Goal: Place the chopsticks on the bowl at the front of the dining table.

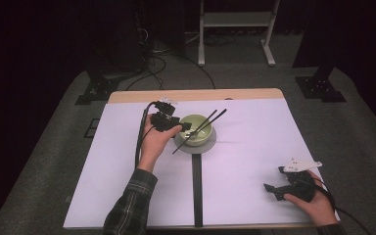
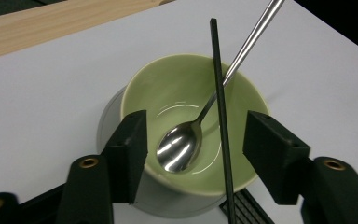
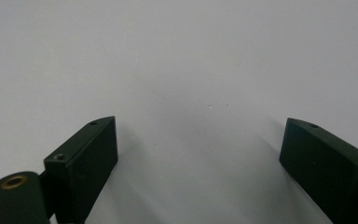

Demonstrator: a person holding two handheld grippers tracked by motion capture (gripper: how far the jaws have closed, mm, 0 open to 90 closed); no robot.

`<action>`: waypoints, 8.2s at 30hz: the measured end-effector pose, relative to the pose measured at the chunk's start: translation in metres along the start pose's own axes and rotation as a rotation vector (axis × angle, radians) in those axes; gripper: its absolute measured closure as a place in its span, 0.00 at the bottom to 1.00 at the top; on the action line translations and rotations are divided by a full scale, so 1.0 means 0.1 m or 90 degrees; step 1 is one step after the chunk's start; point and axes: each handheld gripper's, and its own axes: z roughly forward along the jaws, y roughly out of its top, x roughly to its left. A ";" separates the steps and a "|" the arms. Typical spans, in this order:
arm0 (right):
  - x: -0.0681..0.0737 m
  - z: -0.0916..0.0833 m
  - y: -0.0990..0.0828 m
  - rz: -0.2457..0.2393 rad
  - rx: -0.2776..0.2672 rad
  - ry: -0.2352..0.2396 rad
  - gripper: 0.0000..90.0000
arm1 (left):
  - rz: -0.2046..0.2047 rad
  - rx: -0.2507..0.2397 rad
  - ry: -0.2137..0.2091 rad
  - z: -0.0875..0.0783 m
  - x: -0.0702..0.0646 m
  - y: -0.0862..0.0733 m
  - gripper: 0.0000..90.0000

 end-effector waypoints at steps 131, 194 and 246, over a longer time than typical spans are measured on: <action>0.00 0.00 0.00 -0.001 0.001 -0.001 0.11 | 0.138 0.058 0.031 -0.07 -0.76 -1.58 0.10; 0.00 0.00 0.00 -0.001 0.000 0.000 0.11 | 0.085 0.053 0.087 -0.34 -0.16 -1.66 0.10; 0.00 0.00 0.00 0.000 0.001 0.000 0.11 | 0.093 0.039 0.074 -0.38 -0.01 -1.60 0.23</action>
